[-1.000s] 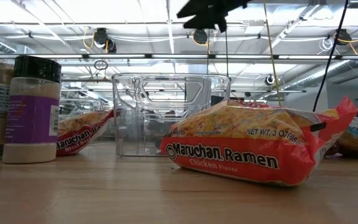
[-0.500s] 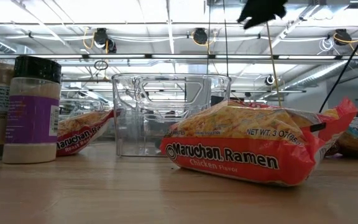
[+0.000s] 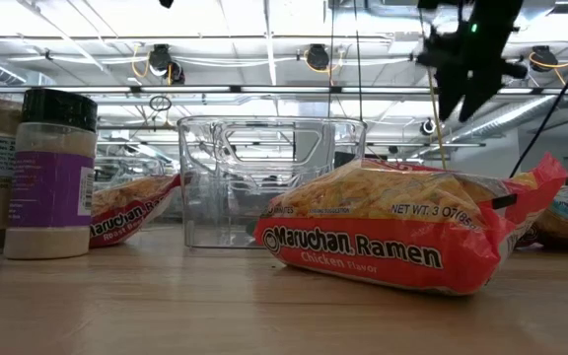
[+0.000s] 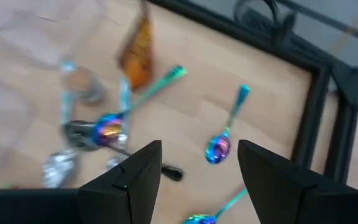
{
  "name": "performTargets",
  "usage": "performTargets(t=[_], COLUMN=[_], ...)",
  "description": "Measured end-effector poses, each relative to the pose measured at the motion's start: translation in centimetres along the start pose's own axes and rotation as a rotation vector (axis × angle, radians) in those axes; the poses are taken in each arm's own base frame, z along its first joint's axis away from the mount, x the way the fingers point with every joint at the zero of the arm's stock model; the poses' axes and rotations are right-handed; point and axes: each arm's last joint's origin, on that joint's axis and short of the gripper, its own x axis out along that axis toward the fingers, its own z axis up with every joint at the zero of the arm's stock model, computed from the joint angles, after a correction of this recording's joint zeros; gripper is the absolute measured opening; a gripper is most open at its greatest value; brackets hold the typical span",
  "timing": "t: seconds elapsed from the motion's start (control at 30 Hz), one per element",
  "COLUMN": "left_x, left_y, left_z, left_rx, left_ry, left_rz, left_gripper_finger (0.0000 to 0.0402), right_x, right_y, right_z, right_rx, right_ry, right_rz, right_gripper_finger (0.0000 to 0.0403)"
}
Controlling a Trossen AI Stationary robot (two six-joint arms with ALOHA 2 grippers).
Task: Pick & Place Food Item
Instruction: Put the top purple spoon into the bottom right transparent bin
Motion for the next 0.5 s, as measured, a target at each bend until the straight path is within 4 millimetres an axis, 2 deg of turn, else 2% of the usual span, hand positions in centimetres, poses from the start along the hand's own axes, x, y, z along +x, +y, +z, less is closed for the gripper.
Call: performTargets(t=[0.3, 0.5], left_x=[1.7, 2.2], left_y=[-0.1, -0.1], left_z=[-0.2, -0.4], left_rx=[-0.021, -0.029], left_ry=[0.014, 0.033], left_rz=[-0.044, -0.064], left_gripper_finger=[0.0198, 0.0198], right_x=[7.8, 11.1], right_y=[-0.9, -2.1], right_z=[-0.2, 0.5], right_rx=[0.119, 0.17], right_ry=[0.19, 0.235], right_rz=[-0.116, -0.103], right_gripper_finger=[0.0203, 0.02])
